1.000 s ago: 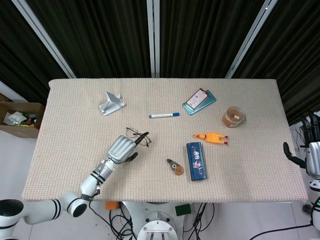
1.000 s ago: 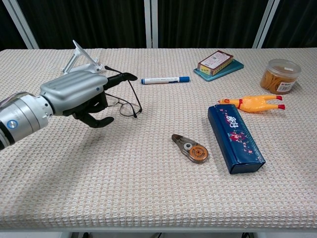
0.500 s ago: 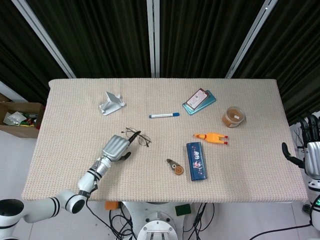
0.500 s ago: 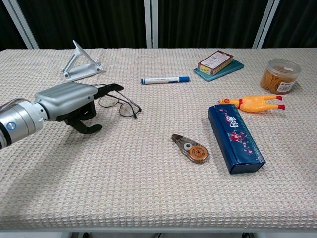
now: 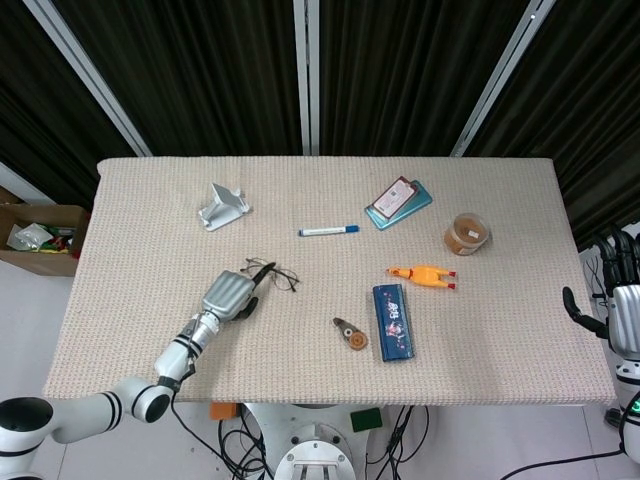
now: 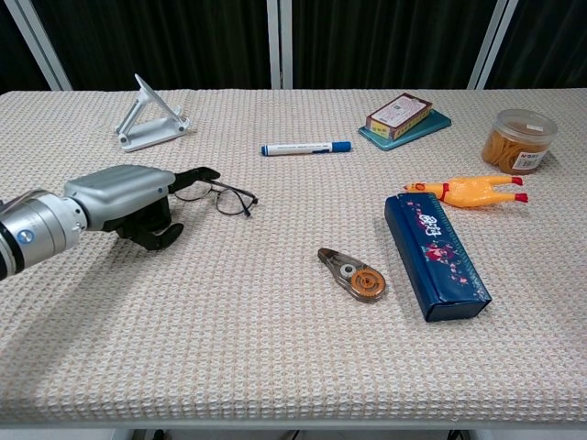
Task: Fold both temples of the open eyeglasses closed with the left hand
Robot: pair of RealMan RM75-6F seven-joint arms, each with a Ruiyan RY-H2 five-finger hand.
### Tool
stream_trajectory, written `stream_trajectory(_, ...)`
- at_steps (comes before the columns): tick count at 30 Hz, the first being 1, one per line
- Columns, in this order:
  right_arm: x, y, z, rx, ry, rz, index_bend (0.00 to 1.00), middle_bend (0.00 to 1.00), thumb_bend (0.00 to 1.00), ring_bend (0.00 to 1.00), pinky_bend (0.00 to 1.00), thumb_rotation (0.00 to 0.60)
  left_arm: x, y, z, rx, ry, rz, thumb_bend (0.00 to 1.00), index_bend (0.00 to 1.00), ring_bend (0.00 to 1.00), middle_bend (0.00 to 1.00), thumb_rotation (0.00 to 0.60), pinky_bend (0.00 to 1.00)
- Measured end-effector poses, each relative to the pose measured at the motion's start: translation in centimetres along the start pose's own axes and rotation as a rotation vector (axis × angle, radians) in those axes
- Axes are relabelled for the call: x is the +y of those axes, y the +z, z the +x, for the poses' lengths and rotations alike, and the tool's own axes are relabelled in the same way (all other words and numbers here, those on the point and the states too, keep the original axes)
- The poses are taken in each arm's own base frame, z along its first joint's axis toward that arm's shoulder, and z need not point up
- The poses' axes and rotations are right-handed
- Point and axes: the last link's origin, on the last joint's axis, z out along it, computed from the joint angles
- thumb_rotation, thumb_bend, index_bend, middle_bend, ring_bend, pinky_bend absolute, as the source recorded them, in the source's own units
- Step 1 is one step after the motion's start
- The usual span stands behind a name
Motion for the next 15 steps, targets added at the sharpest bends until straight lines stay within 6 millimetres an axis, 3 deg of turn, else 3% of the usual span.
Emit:
stream_trajectory(10,0.00,0.03,-0.06,-0.003,-0.001,-0.001,0.00,0.00,0.39,0.00,0.00,0.548,-0.27,0.39,-0.44,-0.014,-0.006,0.007,0.34,0.03,0.89,0.96,0.600,0.86)
stream_trajectory(15,-0.01,0.08,0.07,0.003,0.000,0.000,0.00,0.00,0.39,0.00,0.00,0.545,-0.14,0.28,0.50,0.033,-0.014,-0.002,0.34,0.03,0.88,0.95,0.600,0.86)
